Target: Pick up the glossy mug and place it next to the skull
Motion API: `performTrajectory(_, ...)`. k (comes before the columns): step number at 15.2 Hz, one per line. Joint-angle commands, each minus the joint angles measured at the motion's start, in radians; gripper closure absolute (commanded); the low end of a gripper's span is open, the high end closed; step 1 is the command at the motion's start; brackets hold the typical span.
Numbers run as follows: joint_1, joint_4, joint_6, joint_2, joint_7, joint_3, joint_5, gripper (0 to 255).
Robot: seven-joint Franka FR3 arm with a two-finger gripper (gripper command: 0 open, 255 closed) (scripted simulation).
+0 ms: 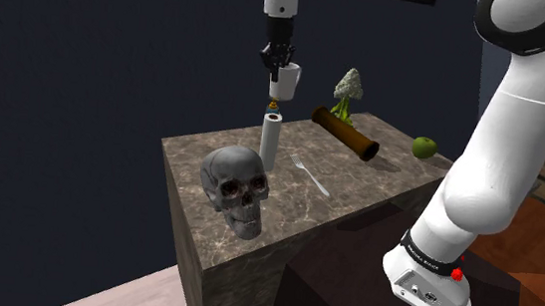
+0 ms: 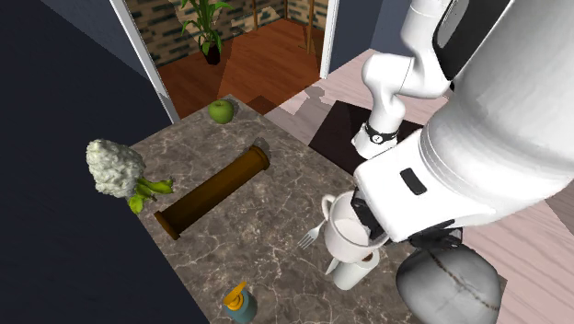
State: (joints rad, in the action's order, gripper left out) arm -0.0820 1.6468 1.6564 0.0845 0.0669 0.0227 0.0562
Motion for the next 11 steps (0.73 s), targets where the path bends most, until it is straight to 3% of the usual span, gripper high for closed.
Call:
performTrajectory(1,-0.023,-0.048,-0.010,0.040,0.043,0.019,0.000,255)
performTrajectory(11,-0.148,-0.459,-0.140,0.330,0.219,0.085,0.023,255)
